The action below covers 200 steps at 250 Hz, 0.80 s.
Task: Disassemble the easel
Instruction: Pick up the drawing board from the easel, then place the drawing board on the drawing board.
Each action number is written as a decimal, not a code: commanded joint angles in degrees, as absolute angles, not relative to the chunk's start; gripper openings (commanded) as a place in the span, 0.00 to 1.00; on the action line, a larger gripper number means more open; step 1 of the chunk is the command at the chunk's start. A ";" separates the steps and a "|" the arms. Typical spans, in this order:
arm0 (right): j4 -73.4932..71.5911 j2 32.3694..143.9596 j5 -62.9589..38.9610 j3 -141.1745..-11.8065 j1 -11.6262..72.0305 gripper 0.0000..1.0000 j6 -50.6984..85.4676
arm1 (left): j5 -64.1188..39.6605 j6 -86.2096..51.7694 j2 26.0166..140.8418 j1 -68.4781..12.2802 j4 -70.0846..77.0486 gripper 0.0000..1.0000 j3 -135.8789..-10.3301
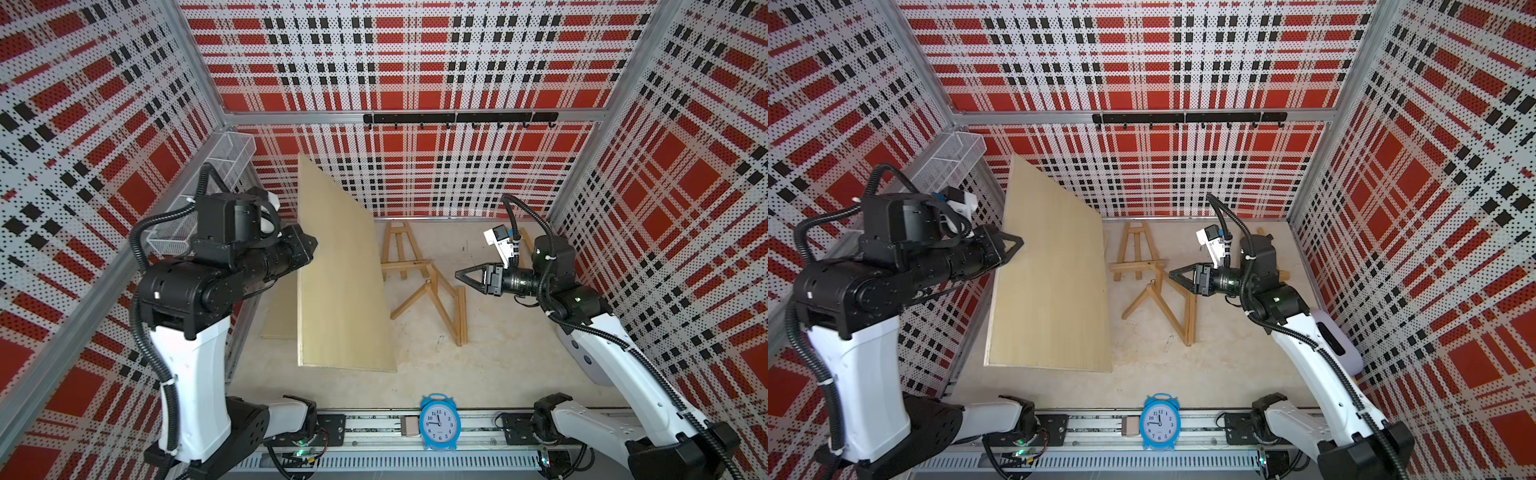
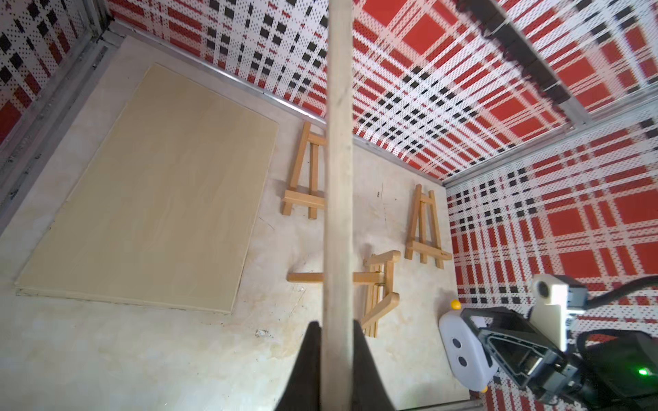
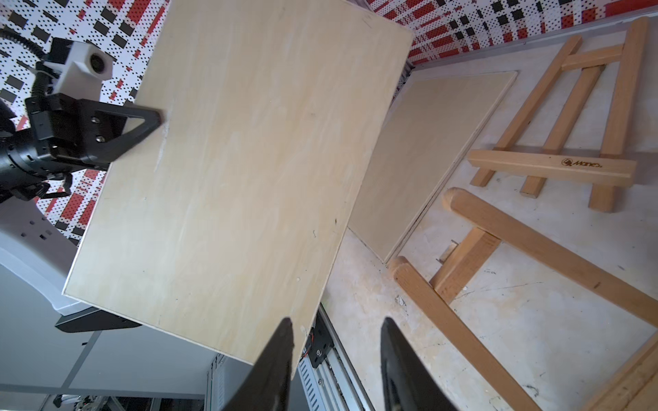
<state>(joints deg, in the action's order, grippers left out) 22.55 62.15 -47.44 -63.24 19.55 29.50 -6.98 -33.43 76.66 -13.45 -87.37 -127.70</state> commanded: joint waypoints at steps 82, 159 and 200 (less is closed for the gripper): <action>20.96 68.67 -43.35 -66.81 19.78 0.41 28.38 | -12.46 -17.72 87.87 -6.53 -74.44 0.00 -123.76; 17.28 73.56 -42.37 -67.74 19.78 0.41 30.74 | -10.12 -8.98 92.22 -5.26 -66.09 0.00 -118.39; 16.18 76.10 -41.96 -68.32 19.78 0.41 31.77 | -19.87 -11.56 89.51 0.27 -53.44 0.00 -108.02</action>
